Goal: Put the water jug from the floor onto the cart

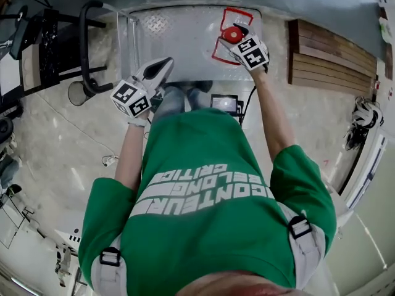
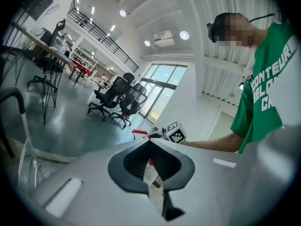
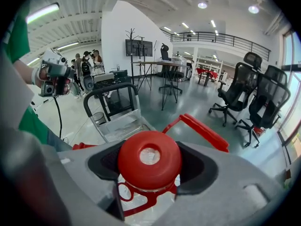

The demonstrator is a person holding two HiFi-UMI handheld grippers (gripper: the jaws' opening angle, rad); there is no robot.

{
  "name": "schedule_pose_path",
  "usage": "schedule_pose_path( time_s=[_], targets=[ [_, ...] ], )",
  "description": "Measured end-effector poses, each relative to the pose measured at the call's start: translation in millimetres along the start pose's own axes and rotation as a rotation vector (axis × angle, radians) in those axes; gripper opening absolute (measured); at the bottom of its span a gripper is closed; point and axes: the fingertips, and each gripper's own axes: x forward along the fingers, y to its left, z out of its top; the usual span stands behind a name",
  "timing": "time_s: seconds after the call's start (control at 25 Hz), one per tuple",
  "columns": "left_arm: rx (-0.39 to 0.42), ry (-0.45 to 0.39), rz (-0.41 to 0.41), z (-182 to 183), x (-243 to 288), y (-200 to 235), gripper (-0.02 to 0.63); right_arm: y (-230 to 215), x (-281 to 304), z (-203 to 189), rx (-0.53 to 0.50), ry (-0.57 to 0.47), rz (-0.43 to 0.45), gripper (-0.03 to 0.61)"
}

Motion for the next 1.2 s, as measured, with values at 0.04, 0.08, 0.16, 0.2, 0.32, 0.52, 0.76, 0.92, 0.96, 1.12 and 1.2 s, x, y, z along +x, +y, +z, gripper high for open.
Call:
schedule_pose_path(
  time_s=[0.04, 0.08, 0.16, 0.2, 0.32, 0.52, 0.76, 0.92, 0.96, 1.12, 1.2],
  targets=[
    [-0.007, 0.002, 0.006, -3, -6, 2, 0.005, 6, 9, -1, -0.002, 0.015, 0.013, 0.302],
    [-0.016, 0.003, 0.013, -6, -12, 4, 0.005, 12, 19, -2, -0.004, 0.030, 0.026, 0.302],
    [-0.034, 0.001, 0.032, -11, -24, 9, 0.005, 23, 38, -5, -0.010, 0.058, 0.052, 0.302],
    [-0.042, -0.002, 0.042, -13, -30, 11, 0.005, 29, 46, -7, -0.011, 0.075, 0.067, 0.302],
    [-0.065, -0.014, 0.074, -19, -47, 19, 0.005, 45, 75, -13, -0.024, 0.127, 0.103, 0.302],
    [-0.114, -0.020, 0.113, -32, -70, 30, 0.005, 66, 124, -16, -0.034, 0.205, 0.149, 0.302],
    [-0.144, -0.007, 0.123, -39, -83, 49, 0.005, 91, 179, -16, -0.077, 0.315, 0.196, 0.302],
    [-0.159, 0.011, 0.121, -39, -91, 61, 0.005, 103, 219, -4, -0.146, 0.323, 0.214, 0.302],
    [-0.162, 0.016, 0.121, -40, -93, 66, 0.005, 105, 229, -2, -0.153, 0.332, 0.215, 0.302],
    [-0.175, 0.041, 0.124, -37, -105, 87, 0.005, 108, 259, -13, -0.155, 0.430, 0.197, 0.302],
    [-0.176, 0.057, 0.128, -34, -111, 91, 0.005, 114, 266, -17, -0.159, 0.449, 0.203, 0.302]
  ],
)
